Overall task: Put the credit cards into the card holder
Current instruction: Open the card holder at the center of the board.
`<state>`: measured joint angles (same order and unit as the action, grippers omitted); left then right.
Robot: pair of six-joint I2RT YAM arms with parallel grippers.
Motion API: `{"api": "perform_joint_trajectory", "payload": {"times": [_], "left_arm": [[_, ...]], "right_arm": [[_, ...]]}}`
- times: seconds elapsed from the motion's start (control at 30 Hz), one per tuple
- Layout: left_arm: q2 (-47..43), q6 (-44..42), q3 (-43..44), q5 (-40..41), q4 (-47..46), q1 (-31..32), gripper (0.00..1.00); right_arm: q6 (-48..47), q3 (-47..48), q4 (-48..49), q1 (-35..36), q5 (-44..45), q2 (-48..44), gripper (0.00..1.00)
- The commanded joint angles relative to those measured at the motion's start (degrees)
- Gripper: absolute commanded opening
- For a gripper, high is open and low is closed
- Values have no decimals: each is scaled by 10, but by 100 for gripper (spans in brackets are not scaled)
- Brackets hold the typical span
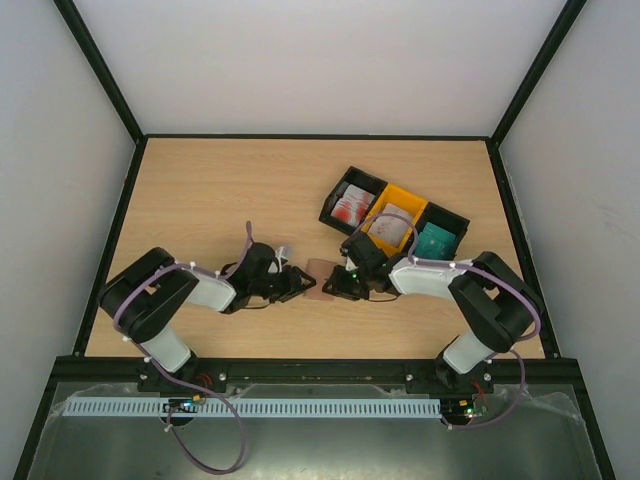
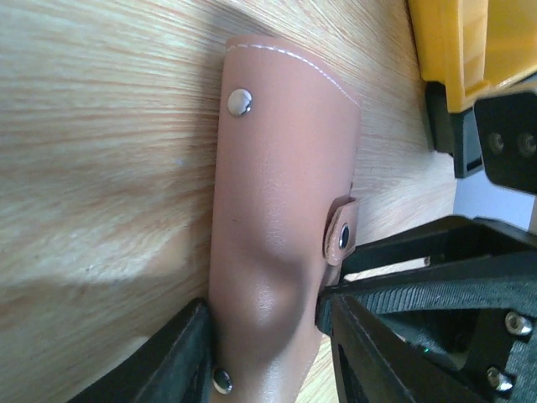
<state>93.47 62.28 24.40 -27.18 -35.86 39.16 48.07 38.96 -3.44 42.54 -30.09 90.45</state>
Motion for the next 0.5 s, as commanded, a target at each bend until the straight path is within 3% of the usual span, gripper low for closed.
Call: {"api": "perform_joint_trajectory", "payload": {"times": [0.0, 0.2, 0.33, 0.47], "left_arm": [[39, -53, 2, -29, -4, 3, 38], [25, -75, 14, -33, 16, 1, 15], [-7, -112, 37, -15, 87, 0, 3], [-46, -143, 72, 1, 160, 0, 2]], "right_arm": [[-22, 13, -13, 3, 0, 27, 28], [-18, 17, -21, 3, 25, 18, 29], [-30, 37, -74, 3, 95, -11, 39], [-40, 65, -120, 7, 152, -41, 51]]}}
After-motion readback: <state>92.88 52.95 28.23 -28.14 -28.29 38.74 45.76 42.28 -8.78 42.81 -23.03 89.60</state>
